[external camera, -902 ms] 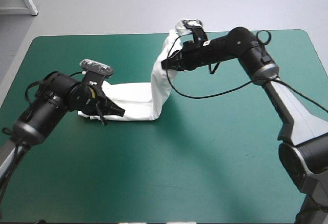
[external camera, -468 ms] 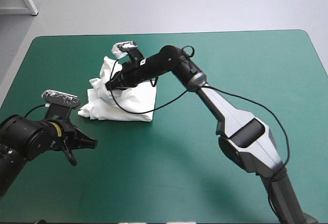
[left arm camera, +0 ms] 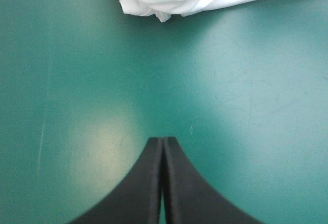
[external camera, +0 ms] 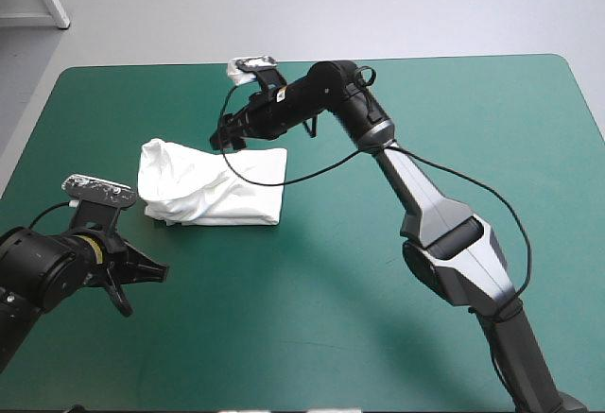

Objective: Fold the cloth

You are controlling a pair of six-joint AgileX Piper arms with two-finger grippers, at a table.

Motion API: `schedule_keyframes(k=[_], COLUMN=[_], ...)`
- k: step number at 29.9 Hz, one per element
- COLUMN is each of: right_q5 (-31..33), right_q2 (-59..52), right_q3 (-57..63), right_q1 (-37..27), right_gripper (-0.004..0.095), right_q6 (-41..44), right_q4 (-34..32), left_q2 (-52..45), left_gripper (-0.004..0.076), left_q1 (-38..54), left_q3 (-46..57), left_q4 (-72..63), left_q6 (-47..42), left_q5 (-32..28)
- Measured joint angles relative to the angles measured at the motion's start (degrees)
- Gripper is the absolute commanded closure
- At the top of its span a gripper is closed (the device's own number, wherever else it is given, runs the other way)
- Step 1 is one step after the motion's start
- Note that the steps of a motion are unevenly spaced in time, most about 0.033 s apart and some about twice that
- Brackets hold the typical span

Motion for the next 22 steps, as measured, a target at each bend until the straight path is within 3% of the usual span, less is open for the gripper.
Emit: schedule_keyframes(k=[8, 17, 22], right_q5=[1.4, 1.4, 0.8], right_q2=[-0.4, -0.4, -0.4], right_q3=[2.4, 16.9, 20.3], right_q1=[-3.3, -3.3, -3.3], right_gripper=[0.0235, 0.0238, 0.0252], right_q6=[8.9, 11.1, 10.0], right_q4=[-11.5, -12.1, -8.7], left_q2=[-0.1, -0.1, -0.1], left_gripper=[0.0734, 0.0734, 0.0734], left_q1=[0.0, 0.0, 0.0], left_q3=[0.0, 0.0, 0.0], left_q4=[0.0, 0.4, 0.4], left_q6=[0.0, 0.0, 0.0], left_q5=[0.0, 0.0, 0.0])
